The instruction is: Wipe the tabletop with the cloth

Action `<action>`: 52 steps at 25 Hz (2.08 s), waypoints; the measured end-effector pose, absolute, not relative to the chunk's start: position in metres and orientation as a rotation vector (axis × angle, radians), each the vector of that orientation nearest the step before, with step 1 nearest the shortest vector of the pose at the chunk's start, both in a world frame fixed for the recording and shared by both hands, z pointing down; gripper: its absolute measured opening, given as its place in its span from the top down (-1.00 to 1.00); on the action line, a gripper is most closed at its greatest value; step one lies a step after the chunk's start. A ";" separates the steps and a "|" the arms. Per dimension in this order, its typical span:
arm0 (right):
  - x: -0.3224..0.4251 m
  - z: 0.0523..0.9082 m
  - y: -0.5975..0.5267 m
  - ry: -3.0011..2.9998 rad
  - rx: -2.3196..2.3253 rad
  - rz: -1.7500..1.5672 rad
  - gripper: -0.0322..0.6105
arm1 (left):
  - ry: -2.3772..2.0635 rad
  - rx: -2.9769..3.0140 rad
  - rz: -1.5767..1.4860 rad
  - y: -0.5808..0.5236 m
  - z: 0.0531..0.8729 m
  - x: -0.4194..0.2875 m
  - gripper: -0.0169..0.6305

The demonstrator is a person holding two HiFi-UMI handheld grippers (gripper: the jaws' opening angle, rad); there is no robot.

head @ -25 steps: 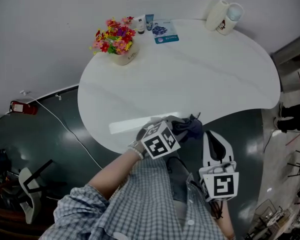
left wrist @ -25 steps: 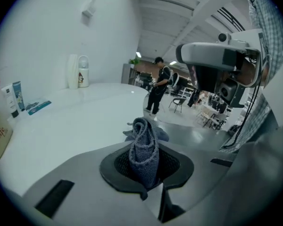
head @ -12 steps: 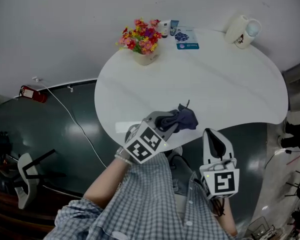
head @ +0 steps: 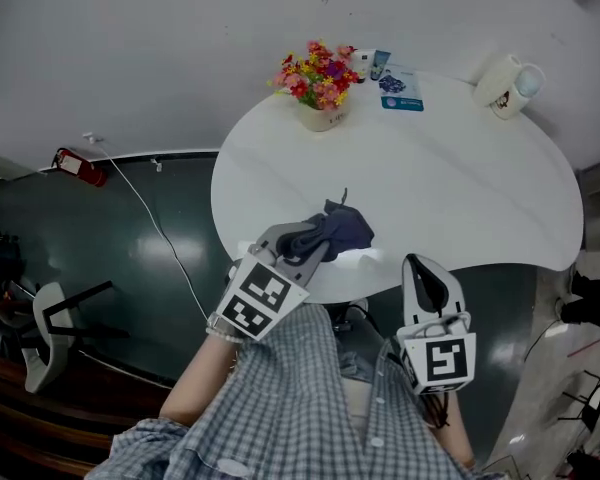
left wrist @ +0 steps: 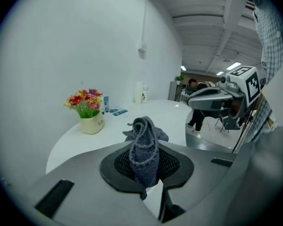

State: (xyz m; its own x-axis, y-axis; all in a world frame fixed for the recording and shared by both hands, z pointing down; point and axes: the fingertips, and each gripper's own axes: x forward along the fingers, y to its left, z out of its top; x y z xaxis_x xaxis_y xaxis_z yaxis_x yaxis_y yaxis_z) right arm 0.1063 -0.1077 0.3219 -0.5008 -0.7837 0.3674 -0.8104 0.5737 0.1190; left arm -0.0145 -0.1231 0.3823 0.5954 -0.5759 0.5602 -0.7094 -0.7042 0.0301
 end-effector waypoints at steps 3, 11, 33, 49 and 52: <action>0.095 0.321 -0.108 -2.456 1.250 0.074 0.87 | -1.126 2.550 0.740 -0.121 0.373 -0.028 0.77; 0.079 0.324 -0.110 -2.466 1.188 0.072 0.87 | -1.194 2.543 0.692 -0.114 0.360 -0.043 0.77; 0.061 0.326 -0.102 -2.496 1.100 0.003 0.87 | -1.185 2.546 0.671 -0.116 0.360 -0.047 0.77; 0.061 0.330 -0.101 -2.486 1.085 0.015 0.87 | -1.172 2.537 0.689 -0.117 0.364 -0.047 0.77; 0.060 0.331 -0.097 -2.482 1.083 0.007 0.87 | -1.167 2.538 0.691 -0.113 0.365 -0.047 0.77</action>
